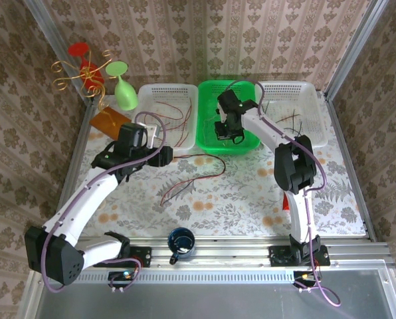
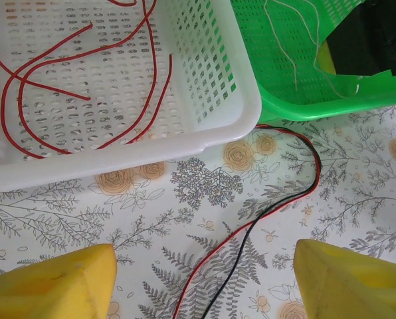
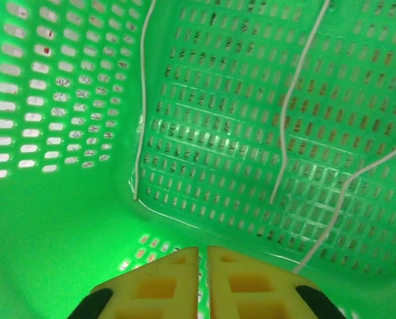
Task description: Untangle the cables
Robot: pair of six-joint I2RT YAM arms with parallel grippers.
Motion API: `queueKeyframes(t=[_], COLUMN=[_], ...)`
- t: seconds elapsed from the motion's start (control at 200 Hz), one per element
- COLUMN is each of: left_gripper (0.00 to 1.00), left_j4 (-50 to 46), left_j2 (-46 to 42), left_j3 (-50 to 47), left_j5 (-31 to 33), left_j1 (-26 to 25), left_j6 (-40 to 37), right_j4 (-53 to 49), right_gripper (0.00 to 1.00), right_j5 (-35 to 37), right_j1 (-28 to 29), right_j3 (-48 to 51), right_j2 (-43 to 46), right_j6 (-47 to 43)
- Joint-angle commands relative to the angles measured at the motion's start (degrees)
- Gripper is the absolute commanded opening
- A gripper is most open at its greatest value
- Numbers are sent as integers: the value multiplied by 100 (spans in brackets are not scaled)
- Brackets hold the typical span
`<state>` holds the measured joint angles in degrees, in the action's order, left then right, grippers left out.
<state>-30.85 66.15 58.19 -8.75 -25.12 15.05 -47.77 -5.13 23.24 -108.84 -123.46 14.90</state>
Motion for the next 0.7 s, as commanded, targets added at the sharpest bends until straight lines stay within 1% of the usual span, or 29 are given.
queueKeyframes(t=[0.0,0.13,0.255,0.455,0.655,0.67,0.695], left_gripper=[71,71,71,71,71,71,71], left_j4=[-17,72,72,114,97,97,88], left_j2=[-162,-138,-76,-41,-67,-67,-57], left_j3=[117,152,180,74,97,102,104], left_j5=[60,40,40,40,111,111,111], left_j1=[-16,-21,-60,-63,-63,-210,-234], left_j6=[116,139,143,191,235,235,235], right_j4=[-407,-624,-633,-738,-1039,-1062,-1092], right_gripper=[21,29,32,33,33,34,33], right_j5=[-11,-234,-297,-48,258,298,366], right_j1=[-48,-46,-4,133,274,283,294], right_j3=[-152,-67,222,302,97,81,60], right_j2=[444,764,1022,984,633,603,559], right_j6=[-151,-251,-272,-340,-485,-502,-526])
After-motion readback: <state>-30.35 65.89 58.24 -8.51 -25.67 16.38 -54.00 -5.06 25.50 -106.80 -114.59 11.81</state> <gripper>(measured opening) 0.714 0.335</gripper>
